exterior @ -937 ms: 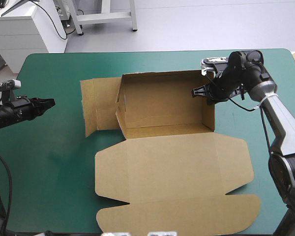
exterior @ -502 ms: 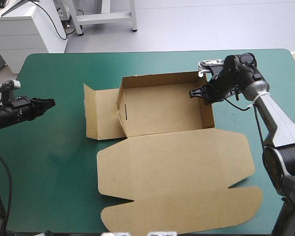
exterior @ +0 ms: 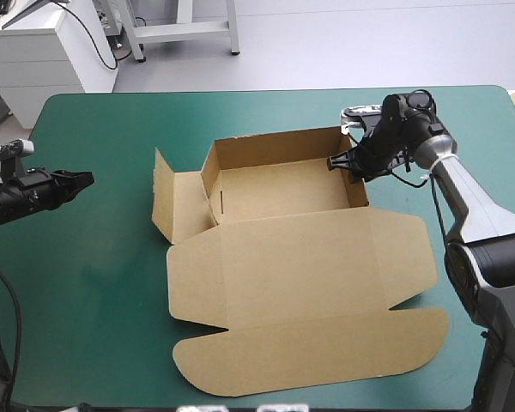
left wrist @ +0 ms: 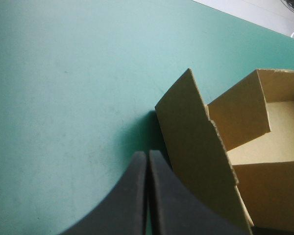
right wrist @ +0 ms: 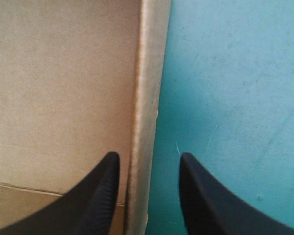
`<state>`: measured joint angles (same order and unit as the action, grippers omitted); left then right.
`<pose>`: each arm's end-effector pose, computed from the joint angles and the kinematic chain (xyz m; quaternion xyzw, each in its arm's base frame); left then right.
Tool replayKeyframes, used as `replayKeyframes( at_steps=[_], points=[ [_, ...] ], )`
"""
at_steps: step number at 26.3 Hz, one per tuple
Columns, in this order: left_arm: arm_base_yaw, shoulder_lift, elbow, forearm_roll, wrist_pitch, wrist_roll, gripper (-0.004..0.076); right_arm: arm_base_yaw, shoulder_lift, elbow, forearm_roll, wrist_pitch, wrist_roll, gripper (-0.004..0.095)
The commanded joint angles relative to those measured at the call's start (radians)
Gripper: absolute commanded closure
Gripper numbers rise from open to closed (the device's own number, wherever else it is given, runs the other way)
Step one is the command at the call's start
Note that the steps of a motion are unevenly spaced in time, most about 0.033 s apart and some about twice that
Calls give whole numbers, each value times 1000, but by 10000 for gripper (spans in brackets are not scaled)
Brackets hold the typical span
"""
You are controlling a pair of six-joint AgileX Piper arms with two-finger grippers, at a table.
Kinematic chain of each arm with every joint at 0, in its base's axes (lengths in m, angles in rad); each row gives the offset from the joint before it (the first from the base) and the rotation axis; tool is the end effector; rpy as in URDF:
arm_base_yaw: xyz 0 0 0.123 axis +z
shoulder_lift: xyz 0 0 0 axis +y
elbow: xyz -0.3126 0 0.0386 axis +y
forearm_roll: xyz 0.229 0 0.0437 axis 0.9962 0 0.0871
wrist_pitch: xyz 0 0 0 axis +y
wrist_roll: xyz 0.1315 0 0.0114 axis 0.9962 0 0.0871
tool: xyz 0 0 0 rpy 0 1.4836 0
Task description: Fold the box
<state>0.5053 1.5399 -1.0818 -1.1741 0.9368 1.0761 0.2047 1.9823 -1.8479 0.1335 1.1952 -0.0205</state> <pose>0.3201 0.0649 0.3079 -0.0236 0.8671 -0.2638 0.4219 0.4233 0.1046 0.2828 -0.0967 0.9797 0.0799 0.1564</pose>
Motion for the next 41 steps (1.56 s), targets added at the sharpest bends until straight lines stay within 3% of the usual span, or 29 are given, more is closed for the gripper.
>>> replayKeyframes(
  at_steps=[1,4,8,38,41],
  points=[
    [0,-39,-21,-60,7,-7,731,-2,-57,-57,-2,18,15,292],
    [0,-39,-21,-60,7,-7,731,-2,-57,-83,-5,51,39,194],
    [0,-39,-21,-60,12,-7,731,-2,-89,-119,45,51,43,194],
    [0,-39,-21,-42,18,-8,731,40,5,-90,-56,50,62,196],
    [0,-39,-21,-42,18,-8,732,40,9,-90,-67,50,37,248]
  ],
)
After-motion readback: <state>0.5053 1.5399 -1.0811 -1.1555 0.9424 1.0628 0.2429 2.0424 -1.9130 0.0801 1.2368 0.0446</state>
